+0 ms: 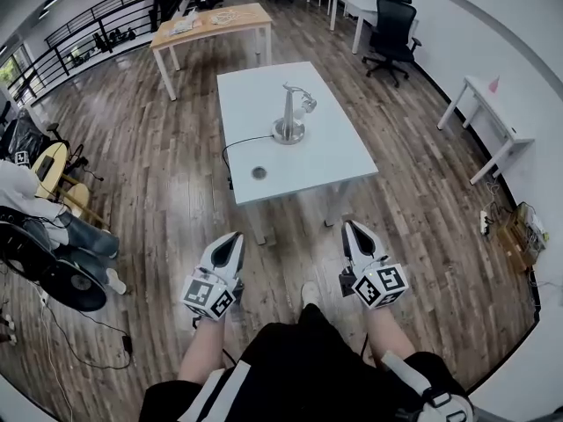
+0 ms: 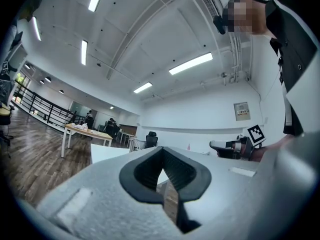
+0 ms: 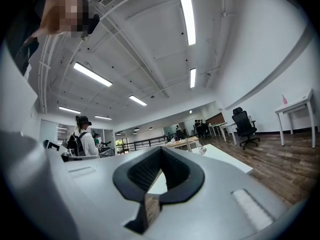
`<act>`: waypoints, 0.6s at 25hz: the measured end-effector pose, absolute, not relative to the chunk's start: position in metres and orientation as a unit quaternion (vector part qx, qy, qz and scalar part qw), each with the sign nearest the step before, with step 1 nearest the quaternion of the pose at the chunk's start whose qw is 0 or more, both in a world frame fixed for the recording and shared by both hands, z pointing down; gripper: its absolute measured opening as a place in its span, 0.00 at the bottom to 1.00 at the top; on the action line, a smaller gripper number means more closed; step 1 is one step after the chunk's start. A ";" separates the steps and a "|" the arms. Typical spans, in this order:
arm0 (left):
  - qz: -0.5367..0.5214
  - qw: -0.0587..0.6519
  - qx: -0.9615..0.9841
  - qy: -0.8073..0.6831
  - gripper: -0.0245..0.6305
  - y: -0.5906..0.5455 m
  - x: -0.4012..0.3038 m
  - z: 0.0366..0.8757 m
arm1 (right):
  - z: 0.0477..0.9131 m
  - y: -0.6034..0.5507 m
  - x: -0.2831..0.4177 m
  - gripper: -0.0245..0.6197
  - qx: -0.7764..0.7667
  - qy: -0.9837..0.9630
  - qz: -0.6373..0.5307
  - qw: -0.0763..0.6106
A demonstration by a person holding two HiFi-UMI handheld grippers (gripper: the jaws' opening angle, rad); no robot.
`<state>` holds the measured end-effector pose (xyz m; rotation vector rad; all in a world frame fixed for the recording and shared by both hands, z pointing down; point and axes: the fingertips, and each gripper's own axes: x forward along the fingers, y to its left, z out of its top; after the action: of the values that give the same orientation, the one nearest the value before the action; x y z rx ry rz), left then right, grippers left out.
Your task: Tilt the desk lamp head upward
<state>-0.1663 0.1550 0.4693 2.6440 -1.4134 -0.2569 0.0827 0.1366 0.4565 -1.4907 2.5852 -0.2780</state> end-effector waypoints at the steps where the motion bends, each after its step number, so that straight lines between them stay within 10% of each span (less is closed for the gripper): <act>1: -0.084 0.065 0.876 -0.471 0.04 0.148 -0.166 0.469 | 0.457 0.128 0.084 0.04 -0.494 0.862 -0.093 0.073; 15: -0.083 0.061 0.870 -0.482 0.04 0.054 -0.127 0.467 | 0.452 0.026 0.117 0.04 -0.467 0.876 -0.097 0.079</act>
<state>-0.1268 0.0544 0.4673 2.6323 -1.4581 -0.2519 0.1175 0.0258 0.4518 -1.3963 2.6209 -0.2893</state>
